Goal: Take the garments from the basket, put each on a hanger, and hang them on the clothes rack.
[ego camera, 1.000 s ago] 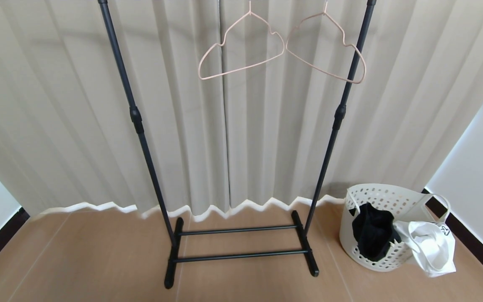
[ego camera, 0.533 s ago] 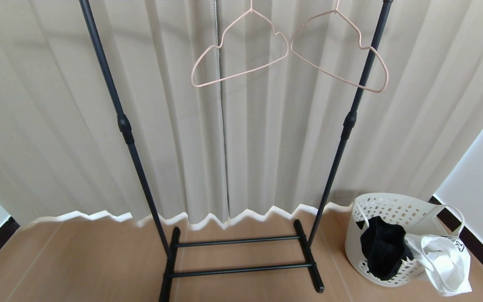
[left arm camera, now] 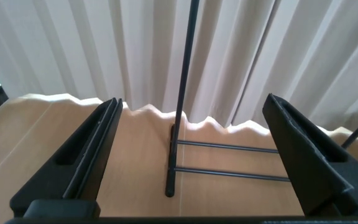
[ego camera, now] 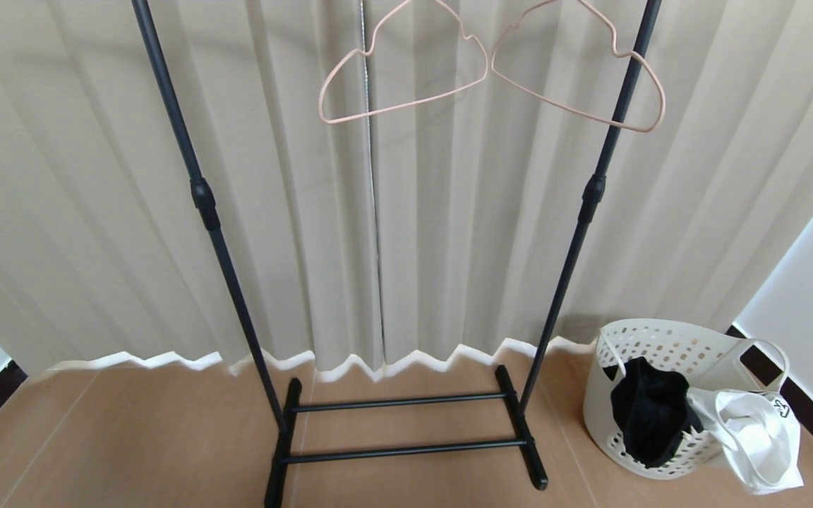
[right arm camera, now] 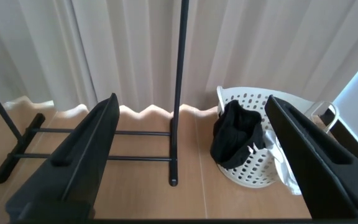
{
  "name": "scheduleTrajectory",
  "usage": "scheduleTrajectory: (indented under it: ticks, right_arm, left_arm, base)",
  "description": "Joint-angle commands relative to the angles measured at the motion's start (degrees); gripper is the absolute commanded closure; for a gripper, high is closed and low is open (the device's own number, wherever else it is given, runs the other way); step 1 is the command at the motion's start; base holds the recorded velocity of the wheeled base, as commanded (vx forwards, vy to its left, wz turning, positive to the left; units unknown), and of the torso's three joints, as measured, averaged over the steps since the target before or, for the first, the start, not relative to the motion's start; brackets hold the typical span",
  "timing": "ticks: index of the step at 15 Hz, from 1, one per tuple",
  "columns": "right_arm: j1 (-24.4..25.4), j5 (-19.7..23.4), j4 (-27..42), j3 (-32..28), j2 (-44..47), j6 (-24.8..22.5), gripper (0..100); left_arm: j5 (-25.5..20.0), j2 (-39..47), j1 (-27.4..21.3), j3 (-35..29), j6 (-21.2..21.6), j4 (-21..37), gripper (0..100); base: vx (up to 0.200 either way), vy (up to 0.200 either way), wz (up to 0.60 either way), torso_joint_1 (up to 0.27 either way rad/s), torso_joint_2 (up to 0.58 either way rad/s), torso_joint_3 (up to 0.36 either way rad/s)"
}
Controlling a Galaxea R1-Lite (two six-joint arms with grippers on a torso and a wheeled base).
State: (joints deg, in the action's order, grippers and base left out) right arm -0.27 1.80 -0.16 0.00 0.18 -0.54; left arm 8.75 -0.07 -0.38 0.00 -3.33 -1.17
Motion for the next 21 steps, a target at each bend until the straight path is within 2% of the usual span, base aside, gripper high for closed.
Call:
scheduleTrajectory:
  ticks: [1,6,8,18,21]
  right_arm:
    - [0.0,-0.05,-0.02,0.0,-0.01,0.01,0]
    - [0.0,-0.05,-0.02,0.0,-0.01,0.1,0]
    - [0.0,-0.05,-0.02,0.0,-0.01,0.01,0]
    - [0.0,-0.05,-0.02,0.0,-0.01,0.1,0]
    - [0.0,-0.05,-0.02,0.0,-0.01,0.1,0]
  left_arm:
    - [0.04,0.07,0.03,0.0,-0.01,-0.06,0]
    - [-0.05,0.07,0.03,0.0,0.08,0.03,0]
    - [-0.05,0.07,0.03,0.0,0.08,0.03,0]
    - [-0.05,0.07,0.03,0.0,0.08,0.03,0]
    - [-0.05,0.07,-0.06,0.0,0.08,0.03,0]
  base:
    - [0.0,0.0,-0.6,0.007,0.05,0.051]
    - [0.0,0.0,-0.6,0.001,0.01,0.011]
    - [0.0,0.0,0.0,0.0,0.0,0.0]
    - [0.0,-0.2,0.0,0.002,0.0,0.002]
    - [0.0,-0.2,-0.4,0.001,0.0,0.004]
